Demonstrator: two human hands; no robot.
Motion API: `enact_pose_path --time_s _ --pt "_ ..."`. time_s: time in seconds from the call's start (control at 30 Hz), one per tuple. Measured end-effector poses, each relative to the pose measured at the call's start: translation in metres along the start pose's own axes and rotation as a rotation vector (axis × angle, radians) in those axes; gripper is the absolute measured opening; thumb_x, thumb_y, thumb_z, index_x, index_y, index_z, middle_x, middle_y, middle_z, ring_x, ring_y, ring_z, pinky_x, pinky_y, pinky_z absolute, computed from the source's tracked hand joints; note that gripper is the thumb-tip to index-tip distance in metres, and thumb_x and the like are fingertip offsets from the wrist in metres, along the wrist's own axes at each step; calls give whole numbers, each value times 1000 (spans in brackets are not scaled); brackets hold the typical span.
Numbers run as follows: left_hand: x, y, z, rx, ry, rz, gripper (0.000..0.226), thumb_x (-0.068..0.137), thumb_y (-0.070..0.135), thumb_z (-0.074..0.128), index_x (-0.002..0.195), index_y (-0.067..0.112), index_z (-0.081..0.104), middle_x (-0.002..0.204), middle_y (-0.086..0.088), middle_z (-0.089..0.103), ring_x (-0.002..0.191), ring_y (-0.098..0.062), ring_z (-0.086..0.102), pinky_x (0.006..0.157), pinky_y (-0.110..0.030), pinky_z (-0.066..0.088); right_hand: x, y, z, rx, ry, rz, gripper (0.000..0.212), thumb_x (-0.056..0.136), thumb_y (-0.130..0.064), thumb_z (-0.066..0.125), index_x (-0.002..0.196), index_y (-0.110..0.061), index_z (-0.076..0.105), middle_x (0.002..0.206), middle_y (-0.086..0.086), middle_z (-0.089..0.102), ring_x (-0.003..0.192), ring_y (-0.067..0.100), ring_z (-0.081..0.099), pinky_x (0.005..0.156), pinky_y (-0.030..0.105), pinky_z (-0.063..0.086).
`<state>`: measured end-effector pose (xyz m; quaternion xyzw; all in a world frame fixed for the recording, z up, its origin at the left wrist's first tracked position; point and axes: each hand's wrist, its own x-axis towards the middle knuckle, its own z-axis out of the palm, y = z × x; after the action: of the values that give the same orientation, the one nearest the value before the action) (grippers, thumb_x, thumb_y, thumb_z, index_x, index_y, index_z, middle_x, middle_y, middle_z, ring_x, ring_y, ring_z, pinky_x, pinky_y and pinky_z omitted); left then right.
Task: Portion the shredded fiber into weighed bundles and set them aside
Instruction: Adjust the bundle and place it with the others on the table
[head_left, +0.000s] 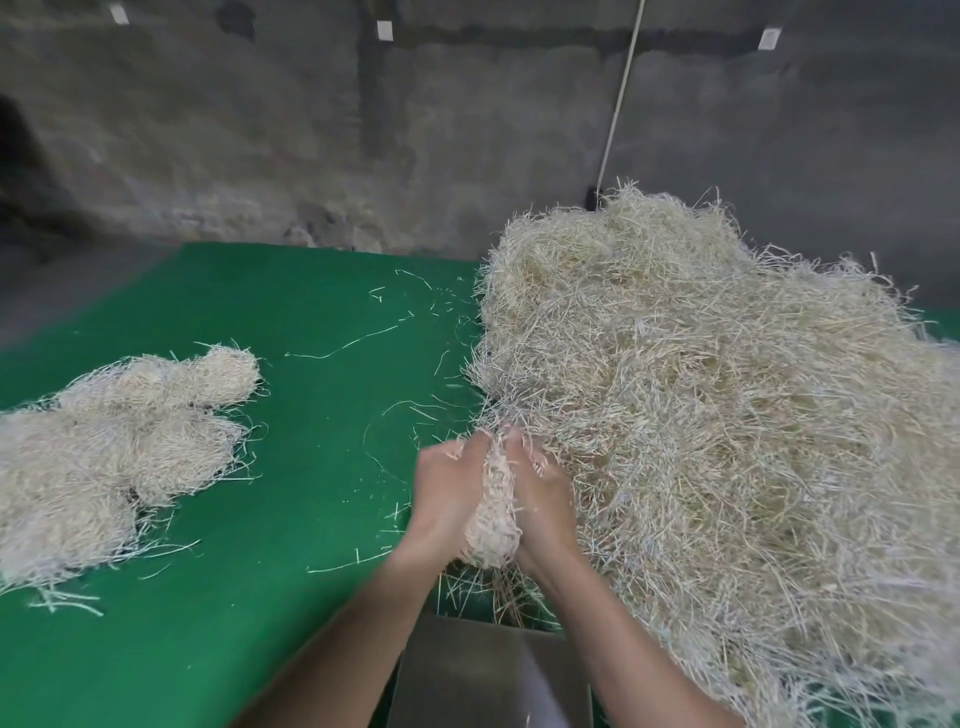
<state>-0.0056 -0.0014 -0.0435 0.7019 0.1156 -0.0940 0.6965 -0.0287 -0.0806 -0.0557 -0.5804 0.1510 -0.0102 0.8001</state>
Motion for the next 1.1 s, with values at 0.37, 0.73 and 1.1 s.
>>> enact_pose_path --time_s 0.37,0.73,1.1 --pt "-18 -36 -41 -591 -163 -167 58 86 55 47 120 10 58 109 -5 68 99 -22 65 93 -43 46 0 24 42 -313 123 -212 25 101 -28 37 118 -19 52 112 17 61 88 22 60 79 40 52" --pt "-21 -62 -130 111 42 119 71 86 56 52 145 22 31 139 5 49 125 -12 47 107 -35 39 3 74 90 -164 96 -51 20 100 -23 41 93 -38 51 95 -14 55 85 5 58 71 25 54" --pt "36 -62 -234 -470 352 -105 20 88 10 62 109 8 61 92 -14 71 80 -32 70 76 -44 57 34 132 199 -386 -185 4 28 93 -36 50 114 -19 57 106 -2 60 99 17 59 84 32 48"
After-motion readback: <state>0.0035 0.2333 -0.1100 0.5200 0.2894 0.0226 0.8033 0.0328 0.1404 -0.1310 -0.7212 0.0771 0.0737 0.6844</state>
